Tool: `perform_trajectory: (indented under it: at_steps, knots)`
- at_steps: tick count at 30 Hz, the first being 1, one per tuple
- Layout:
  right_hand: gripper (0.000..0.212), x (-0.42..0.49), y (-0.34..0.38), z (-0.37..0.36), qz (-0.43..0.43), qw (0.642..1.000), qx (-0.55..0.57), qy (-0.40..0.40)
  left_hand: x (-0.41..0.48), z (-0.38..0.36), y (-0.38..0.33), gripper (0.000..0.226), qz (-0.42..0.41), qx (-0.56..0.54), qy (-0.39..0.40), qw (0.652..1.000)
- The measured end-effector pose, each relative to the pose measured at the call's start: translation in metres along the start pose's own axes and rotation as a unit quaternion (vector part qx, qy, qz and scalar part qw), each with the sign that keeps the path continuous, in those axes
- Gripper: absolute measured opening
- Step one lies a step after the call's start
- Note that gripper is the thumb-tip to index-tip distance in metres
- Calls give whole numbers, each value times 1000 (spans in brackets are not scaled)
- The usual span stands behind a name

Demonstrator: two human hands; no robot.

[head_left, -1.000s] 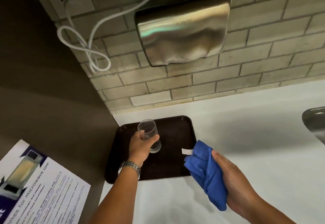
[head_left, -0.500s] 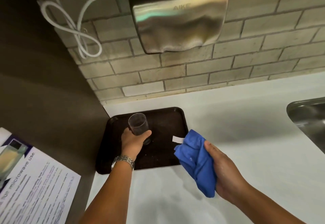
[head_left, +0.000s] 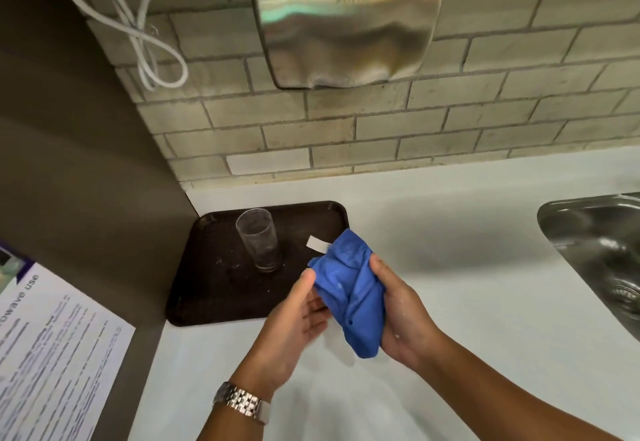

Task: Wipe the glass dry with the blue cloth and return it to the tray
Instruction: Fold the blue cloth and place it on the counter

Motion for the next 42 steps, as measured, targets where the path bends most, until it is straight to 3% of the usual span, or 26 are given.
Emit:
perform_trajectory:
  at_steps: [5,10,16,19,21,24,30,33,35,38,40,42]
  knots:
    - [56,2,-2,-6,-8,999,31,19,0,-19,0,24,-63,-26,17,998]
    - [52,5,-6,-2,25,999,-25,-17,6,-28,2,19,-89,-36,-48,994]
    - [50,-3,3,12,73,965,-247,-39,16,-33,4,26,-192,34,-102,976]
    - [25,-6,1,29,80,922,-376,-46,25,-34,13,40,-248,128,-151,948]
    - [12,-9,-3,43,76,893,-438,-72,33,-33,23,36,-266,188,-178,929]
    - [22,-12,-2,66,80,859,-492,-116,45,-36,34,24,-257,253,-200,911]
    - [26,-16,15,94,103,829,-522,-173,74,-71,34,23,-190,225,-178,939]
    - [39,-6,28,106,70,847,-482,-214,96,-88,29,24,-166,229,-167,944]
    - [38,5,34,117,40,821,-524,-225,108,-97,25,24,-149,232,-169,946]
    - [27,18,40,136,59,695,-693,-181,124,-106,20,23,-119,247,-174,946]
    - [30,20,41,144,47,684,-713,-148,131,-105,21,27,-95,238,-165,953]
    - [35,17,39,156,29,675,-724,-140,133,-105,25,48,-71,220,-140,963]
Point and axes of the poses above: each hand's wrist, its own x-axis towards the middle knuckle, its own z-axis out of the back of the hand, y = z × x, the point moved 1 cm from there along x, towards the middle knuckle, and after that the axes turned 15 degrees about z, right-handed, at the moved point
